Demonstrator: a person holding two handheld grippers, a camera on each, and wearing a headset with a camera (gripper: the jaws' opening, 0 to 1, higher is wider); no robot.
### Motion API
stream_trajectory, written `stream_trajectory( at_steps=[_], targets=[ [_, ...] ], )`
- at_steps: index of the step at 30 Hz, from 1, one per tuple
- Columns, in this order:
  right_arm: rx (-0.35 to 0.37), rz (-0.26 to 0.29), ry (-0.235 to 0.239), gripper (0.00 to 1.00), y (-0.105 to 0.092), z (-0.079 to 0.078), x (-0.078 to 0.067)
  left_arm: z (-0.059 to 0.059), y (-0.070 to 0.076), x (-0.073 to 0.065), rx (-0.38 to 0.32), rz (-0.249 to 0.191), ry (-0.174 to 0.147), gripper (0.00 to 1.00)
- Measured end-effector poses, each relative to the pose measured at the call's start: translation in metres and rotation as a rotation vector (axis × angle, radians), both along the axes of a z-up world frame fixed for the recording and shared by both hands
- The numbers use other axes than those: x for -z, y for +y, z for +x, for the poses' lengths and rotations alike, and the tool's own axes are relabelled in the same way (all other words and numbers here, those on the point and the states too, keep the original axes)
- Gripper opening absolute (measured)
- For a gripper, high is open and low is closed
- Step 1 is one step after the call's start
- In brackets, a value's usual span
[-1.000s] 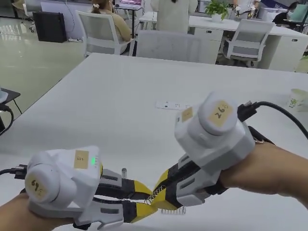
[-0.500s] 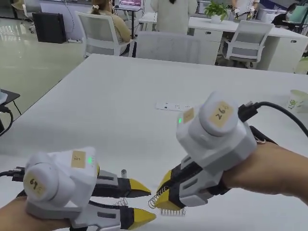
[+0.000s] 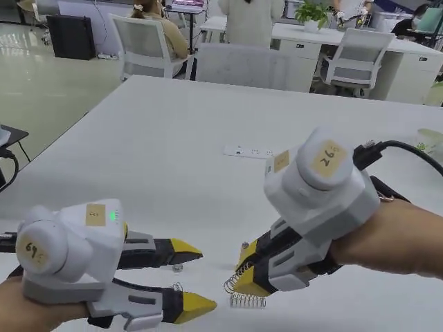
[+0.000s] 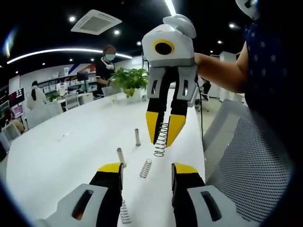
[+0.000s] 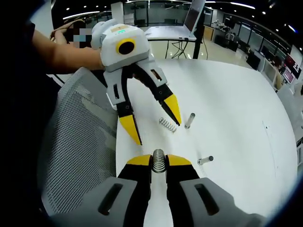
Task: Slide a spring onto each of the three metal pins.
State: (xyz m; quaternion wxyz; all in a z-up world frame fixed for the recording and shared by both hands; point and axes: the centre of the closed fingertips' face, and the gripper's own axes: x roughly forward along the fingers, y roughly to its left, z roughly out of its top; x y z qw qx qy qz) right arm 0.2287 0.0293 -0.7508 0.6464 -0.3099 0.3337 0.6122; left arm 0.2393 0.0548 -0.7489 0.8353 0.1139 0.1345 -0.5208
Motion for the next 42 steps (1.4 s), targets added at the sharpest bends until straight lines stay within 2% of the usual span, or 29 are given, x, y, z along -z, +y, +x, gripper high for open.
stream_trajectory(
  at_steps=[14,24,33,42],
  targets=[
    [0.031,-0.02,-0.002,0.08,-0.017,0.008,0.001,0.005,0.024,0.0,-0.097,-0.017,0.007,0.49],
    [0.048,-0.035,0.0,0.08,-0.028,0.012,0.001,0.009,0.038,0.0,-0.156,-0.031,0.008,0.55],
    [0.068,-0.054,0.001,0.08,-0.042,0.018,0.001,0.008,0.046,0.009,-0.181,-0.016,0.029,0.62],
    [0.09,-0.079,-0.01,0.09,-0.055,0.026,-0.002,0.004,0.048,0.023,-0.184,0.009,0.051,0.68]
  ],
)
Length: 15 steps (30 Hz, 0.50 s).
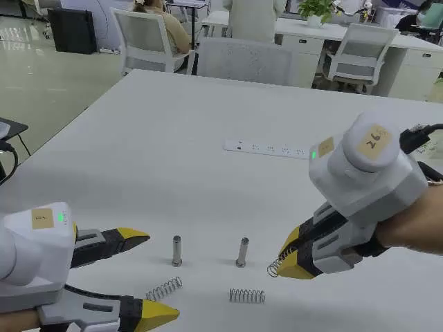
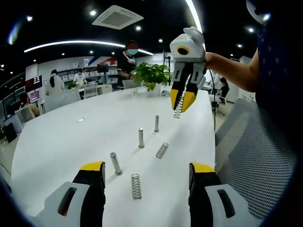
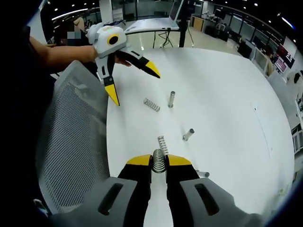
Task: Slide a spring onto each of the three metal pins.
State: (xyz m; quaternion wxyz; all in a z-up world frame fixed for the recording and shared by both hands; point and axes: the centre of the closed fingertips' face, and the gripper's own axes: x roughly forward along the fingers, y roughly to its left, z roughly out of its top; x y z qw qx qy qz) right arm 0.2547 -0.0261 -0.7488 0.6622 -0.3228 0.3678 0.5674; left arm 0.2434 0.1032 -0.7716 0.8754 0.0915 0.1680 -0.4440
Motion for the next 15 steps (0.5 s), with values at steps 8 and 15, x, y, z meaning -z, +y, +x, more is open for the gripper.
stream_trajectory(
  at_steps=[8,15],
  targets=[
    [0.028,-0.024,-0.009,0.09,-0.017,0.01,-0.004,0.001,0.004,0.006,-0.027,-0.016,0.02,0.72],
    [0.043,-0.063,-0.019,0.09,-0.032,0.019,-0.007,0.0,0.003,0.009,-0.037,-0.027,0.028,0.75]
  ],
)
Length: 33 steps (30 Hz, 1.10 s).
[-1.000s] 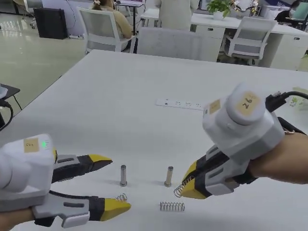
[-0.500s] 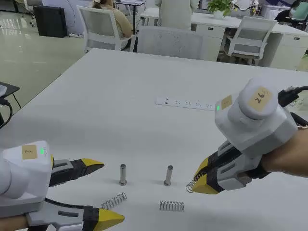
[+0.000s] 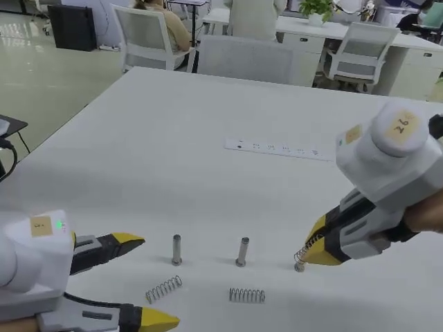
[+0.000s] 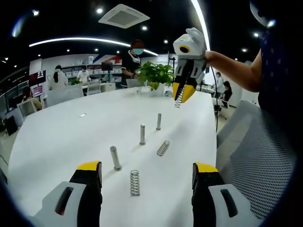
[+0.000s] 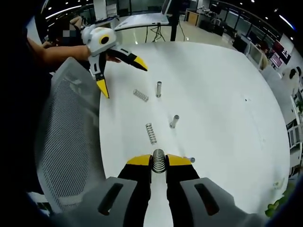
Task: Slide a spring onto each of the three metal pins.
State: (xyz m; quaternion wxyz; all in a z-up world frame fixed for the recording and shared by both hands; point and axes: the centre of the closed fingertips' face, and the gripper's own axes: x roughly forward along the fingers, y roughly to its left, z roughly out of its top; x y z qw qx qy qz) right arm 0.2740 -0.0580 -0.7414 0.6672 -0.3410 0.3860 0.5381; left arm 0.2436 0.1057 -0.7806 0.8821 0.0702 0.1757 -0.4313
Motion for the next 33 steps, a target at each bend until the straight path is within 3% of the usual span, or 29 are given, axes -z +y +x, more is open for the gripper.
stream_trajectory(
  at_steps=[11,23,33],
  targets=[
    [0.007,-0.057,-0.012,0.09,-0.017,0.013,-0.001,-0.001,-0.004,0.002,-0.006,-0.008,0.007,0.76],
    [0.019,-0.146,-0.037,0.09,-0.032,0.042,0.015,0.001,-0.005,0.002,-0.008,-0.01,0.002,0.76],
    [0.001,-0.179,-0.039,0.09,-0.03,0.056,0.025,0.002,-0.004,0.003,-0.008,-0.004,0.002,0.76]
  ],
)
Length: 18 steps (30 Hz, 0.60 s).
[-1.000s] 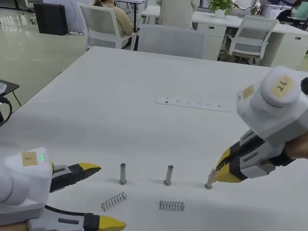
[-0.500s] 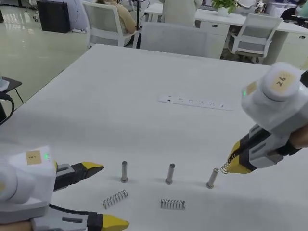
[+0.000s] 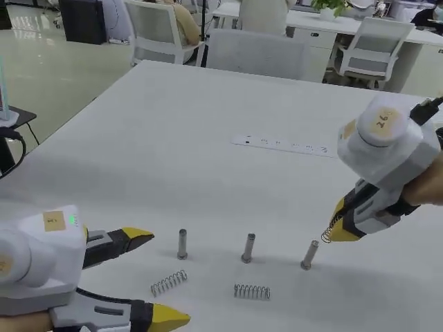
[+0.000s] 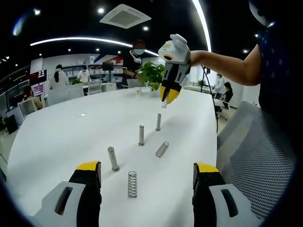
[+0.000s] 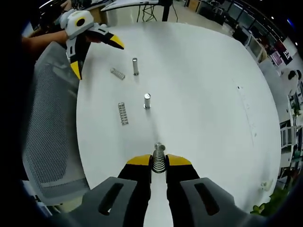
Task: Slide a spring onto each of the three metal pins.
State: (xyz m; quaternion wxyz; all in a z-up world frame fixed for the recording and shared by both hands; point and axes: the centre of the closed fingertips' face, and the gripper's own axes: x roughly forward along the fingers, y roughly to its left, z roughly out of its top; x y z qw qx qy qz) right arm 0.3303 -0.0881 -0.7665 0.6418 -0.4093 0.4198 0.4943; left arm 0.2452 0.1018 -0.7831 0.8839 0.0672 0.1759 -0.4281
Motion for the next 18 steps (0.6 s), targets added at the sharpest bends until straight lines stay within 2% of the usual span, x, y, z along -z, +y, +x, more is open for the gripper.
stream_trajectory(
  at_steps=[18],
  targets=[
    [-0.022,-0.055,0.018,0.09,0.005,0.003,0.016,0.0,0.002,-0.001,-0.004,0.0,-0.006,0.75]
  ],
)
